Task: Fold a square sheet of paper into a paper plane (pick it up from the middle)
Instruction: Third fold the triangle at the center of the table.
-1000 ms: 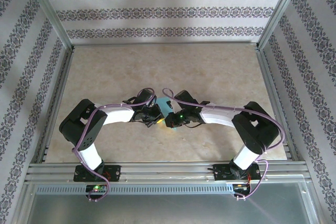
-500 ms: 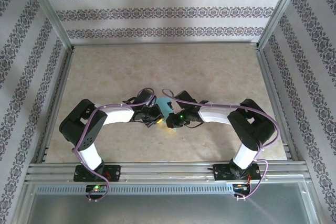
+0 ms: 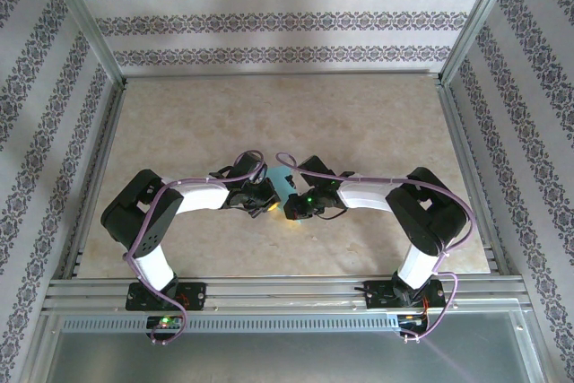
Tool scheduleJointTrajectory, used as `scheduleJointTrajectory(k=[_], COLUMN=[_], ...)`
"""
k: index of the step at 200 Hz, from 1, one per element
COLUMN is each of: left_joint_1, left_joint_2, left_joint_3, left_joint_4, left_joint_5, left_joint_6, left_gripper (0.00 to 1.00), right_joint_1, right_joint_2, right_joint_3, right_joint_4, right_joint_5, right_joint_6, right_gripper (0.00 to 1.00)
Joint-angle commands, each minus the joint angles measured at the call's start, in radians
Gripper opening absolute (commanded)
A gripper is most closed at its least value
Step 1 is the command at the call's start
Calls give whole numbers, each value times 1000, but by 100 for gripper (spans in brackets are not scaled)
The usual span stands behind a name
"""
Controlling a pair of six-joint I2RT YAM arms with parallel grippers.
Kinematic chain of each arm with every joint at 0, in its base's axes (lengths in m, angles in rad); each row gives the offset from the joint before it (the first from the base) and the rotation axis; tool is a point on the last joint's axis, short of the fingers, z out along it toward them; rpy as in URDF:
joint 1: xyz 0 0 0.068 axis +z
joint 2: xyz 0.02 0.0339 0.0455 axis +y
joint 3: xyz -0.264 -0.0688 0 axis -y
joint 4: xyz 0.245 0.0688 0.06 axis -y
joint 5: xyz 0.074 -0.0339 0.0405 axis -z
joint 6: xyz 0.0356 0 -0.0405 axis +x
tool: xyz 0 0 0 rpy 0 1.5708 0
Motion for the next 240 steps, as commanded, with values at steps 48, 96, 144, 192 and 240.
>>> scheduleJointTrajectory(k=[48, 96, 144, 192, 240], left_joint_1=[-10, -10, -10, -10, -10], left_joint_2=[28, 31, 32, 32, 31], left_joint_3=[-38, -36, -35, -37, -36], left_joint_4=[-53, -52, -54, -56, -56], left_joint_5=[-44, -42, -43, -45, -46], left_joint_6=[-25, -22, -22, -23, -23], left_gripper=[4, 4, 4, 4, 4], right_joint_1=[-34, -48, -45, -47, -46], right_joint_2=[-23, -69, -31, -16, 5], right_joint_3=[-4, -34, -37, -34, -31], right_joint_4=[-6, -7, -6, -24, -29], right_joint_5=[-53, -61, -61, -27, -13], right_joint_6=[-21, -28, -25, -29, -28], right_gripper=[5, 5, 5, 4, 4])
